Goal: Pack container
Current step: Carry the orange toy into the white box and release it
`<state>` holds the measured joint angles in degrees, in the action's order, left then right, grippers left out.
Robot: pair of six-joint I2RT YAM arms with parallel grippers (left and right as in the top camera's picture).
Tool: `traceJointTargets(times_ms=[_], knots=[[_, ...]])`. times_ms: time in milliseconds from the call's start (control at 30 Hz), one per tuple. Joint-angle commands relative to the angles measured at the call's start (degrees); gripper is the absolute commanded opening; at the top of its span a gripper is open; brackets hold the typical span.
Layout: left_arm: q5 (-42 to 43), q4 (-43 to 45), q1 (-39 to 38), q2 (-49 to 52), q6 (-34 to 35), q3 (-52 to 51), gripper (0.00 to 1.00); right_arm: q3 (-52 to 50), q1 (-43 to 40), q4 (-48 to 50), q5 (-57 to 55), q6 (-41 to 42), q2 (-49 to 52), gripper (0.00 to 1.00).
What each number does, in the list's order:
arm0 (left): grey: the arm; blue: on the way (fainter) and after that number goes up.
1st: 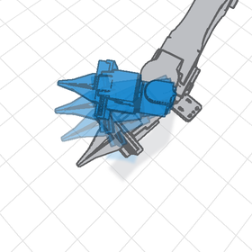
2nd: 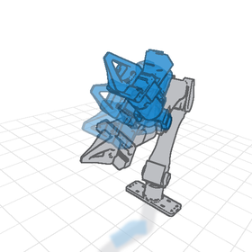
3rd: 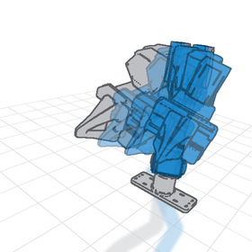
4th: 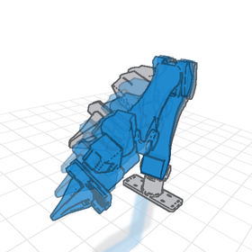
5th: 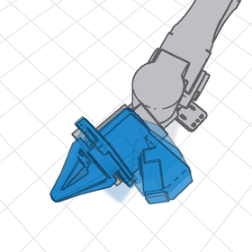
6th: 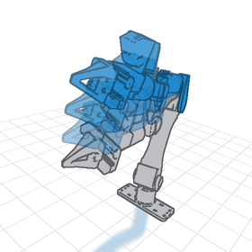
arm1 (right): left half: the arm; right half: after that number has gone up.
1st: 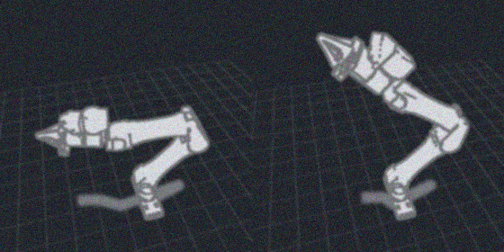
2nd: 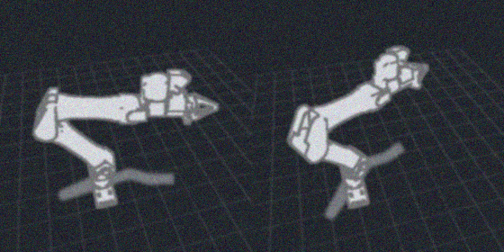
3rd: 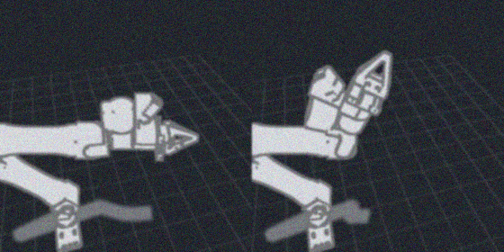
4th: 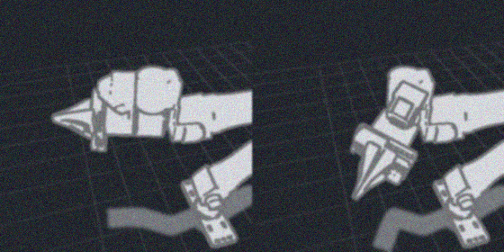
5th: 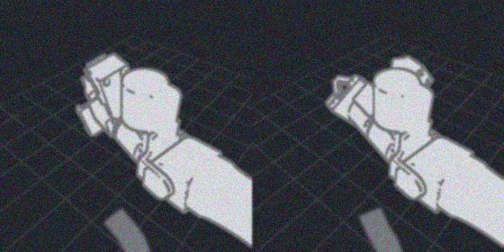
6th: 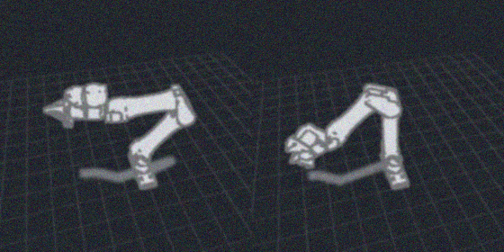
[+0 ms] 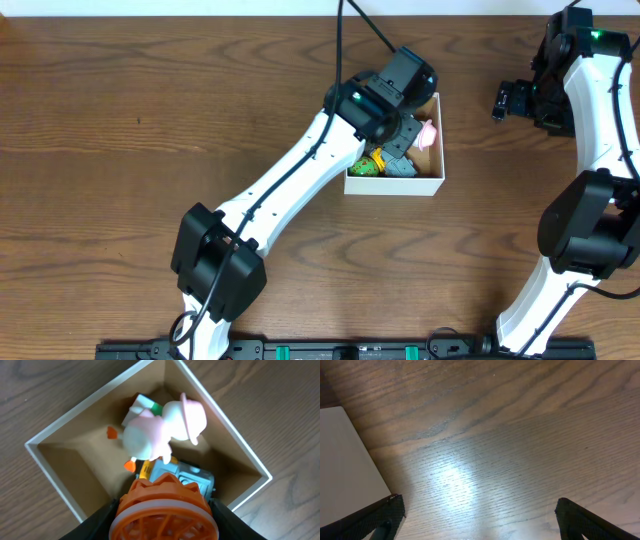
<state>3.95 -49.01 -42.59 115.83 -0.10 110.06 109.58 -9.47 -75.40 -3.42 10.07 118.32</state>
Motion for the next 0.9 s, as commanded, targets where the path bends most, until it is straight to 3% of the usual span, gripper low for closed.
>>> traceJointTargets(times_ms=[0,433,867], knots=[[-0.5,0.3,0.2,1.9,-0.4,0.6,0.50,-0.2,-0.3,0.0,-0.2,0.6,-0.6,0.99],[-0.5,1.6,0.4,8.2,-0.1,0.6,0.51,-0.2,-0.3,0.0,-0.2,0.6,-0.6,0.99],[-0.5,1.5,0.5,8.4,-0.1,0.6,0.51,-0.2,-0.3,0.0,-0.2,0.6,-0.6,0.99]])
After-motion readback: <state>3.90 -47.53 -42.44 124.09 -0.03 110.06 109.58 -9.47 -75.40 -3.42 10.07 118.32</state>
